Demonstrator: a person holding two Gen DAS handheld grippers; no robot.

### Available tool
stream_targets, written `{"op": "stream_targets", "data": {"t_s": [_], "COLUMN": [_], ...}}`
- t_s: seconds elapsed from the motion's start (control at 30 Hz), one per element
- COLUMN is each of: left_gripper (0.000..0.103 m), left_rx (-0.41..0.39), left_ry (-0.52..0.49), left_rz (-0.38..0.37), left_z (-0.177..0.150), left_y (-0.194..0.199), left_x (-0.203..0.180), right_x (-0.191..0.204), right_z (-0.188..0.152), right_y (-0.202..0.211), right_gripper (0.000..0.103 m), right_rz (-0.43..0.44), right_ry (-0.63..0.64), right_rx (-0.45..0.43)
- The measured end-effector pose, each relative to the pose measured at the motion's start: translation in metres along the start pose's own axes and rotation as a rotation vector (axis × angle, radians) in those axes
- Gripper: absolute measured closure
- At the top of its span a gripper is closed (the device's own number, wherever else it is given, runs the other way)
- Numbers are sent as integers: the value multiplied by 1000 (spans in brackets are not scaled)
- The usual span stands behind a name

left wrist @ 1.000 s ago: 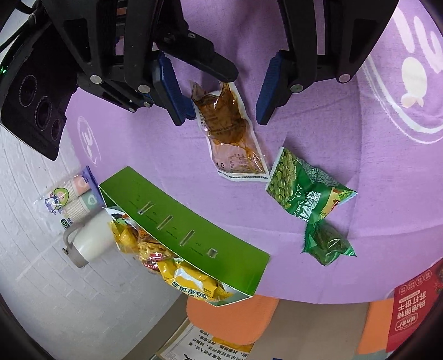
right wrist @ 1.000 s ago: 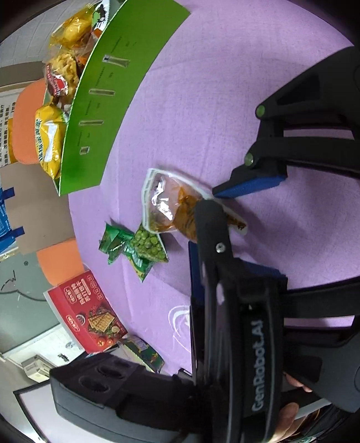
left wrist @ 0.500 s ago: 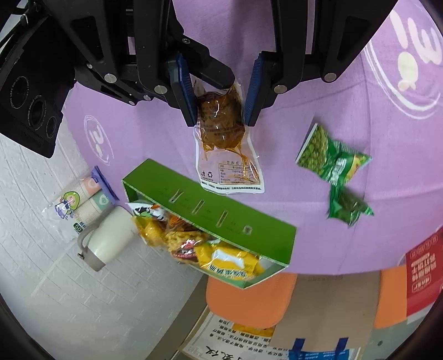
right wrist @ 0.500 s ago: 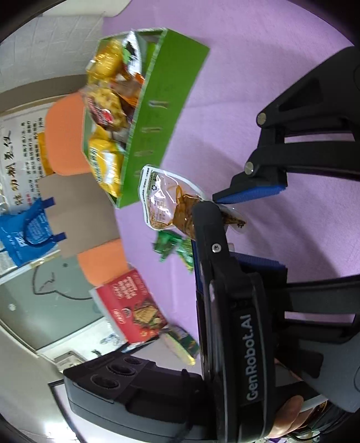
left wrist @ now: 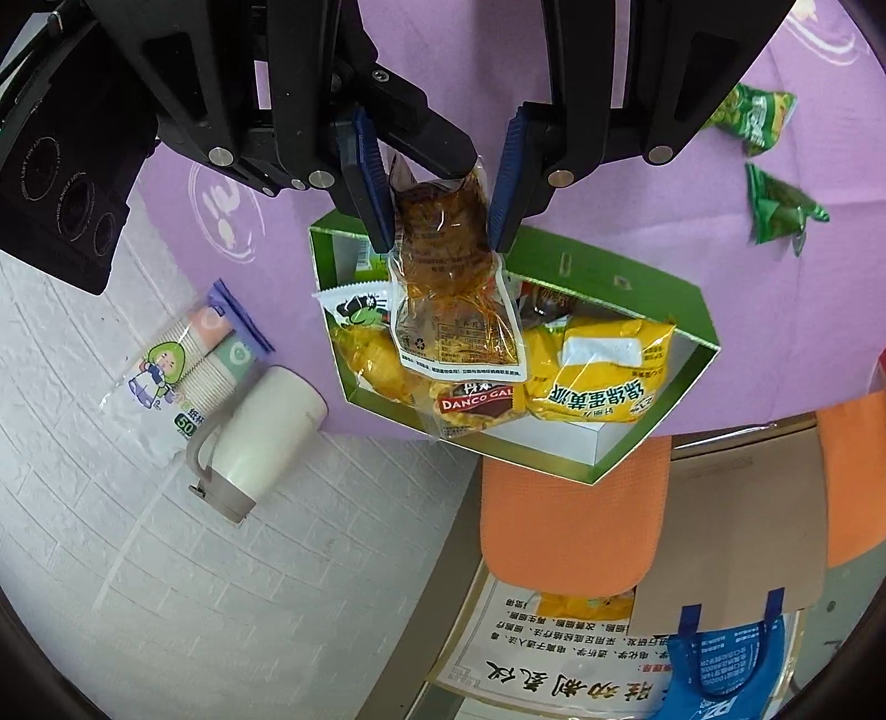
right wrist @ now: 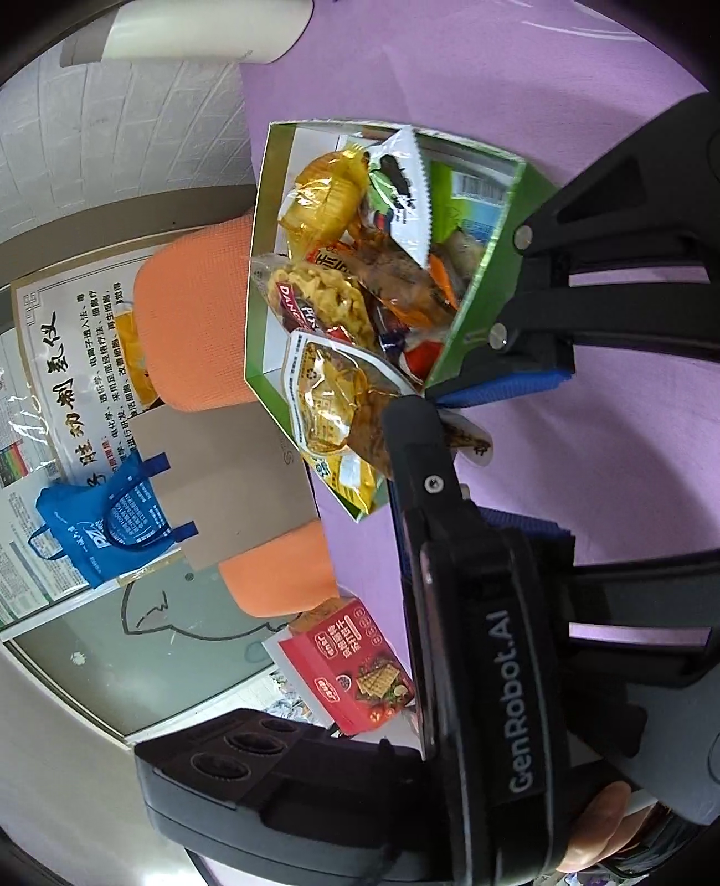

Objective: Organize snacks
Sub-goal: 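Carry the clear bag into the green box and open both tools, then withdraw both tools and move them to the green pea snack bag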

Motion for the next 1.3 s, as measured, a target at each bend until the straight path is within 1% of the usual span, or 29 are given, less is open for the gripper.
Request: {"op": "stream_targets", "data": {"t_s": [0.1,0.37,0.53,0.57,0.67,0.7,0.73,0.77,0.8,0.83,0.87,0.93,1.03,1.13,1.17,1.23,1.3], "left_gripper": [68,68,68,68,68,67,62,50,41,23,14,13,9,8,8,8,8], "left_rx": [8,34,47,48,53,58,59,53,40,25,1,-45,-55,-60,-59,-57,-59], "left_ry": [10,57,76,74,64,63,60,60,64,73,85,81,78,76,75,76,81], "left_rz": [6,11,27,32,54,57,56,52,51,53,56,50,85,97,96,105,110], "left_z": [12,38,53,56,60,59,57,54,52,50,47,41,33,17,12,1,-13], "left_y": [-14,-46,-63,-65,-70,-71,-71,-69,-66,-62,-56,-42,-28,-13,-8,2,15], "left_x": [5,36,51,53,56,56,56,57,57,56,56,52,47,43,42,41,41], "right_x": [-8,-25,-28,-28,-26,-25,-24,-21,-19,-18,-18,-19,-19,-16,-14,-7,-1], "right_z": [10,28,34,33,27,26,23,20,18,16,14,10,0,-12,-15,-24,-30], "right_y": [-16,-58,-73,-74,-70,-68,-63,-56,-52,-47,-43,-34,-24,-15,-11,0,5], "right_gripper": [65,65,65,64,54,42,32,30,29,28,27,24,20,18,16,3,1], "right_rz": [7,18,-2,-7,-37,-46,-64,-86,-99,-108,-115,-133,-126,-125,-129,-159,-154], "right_ry": [-6,-21,-18,-11,14,23,31,45,61,75,79,67,35,13,14,28,29], "right_rx": [15,60,68,70,58,45,27,4,-13,-21,-26,-33,-28,-14,-22,-39,-23]}}
Point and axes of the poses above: each gripper's, at about its wrist camera, not at the fingertips, and y roughly against the way its jaws point, x to its left, z to its top, the point moved 1 cm from there along -y, roughly the way its jaws point, and after that the axes turned 5 degrees about x, right-handed, at the moved point
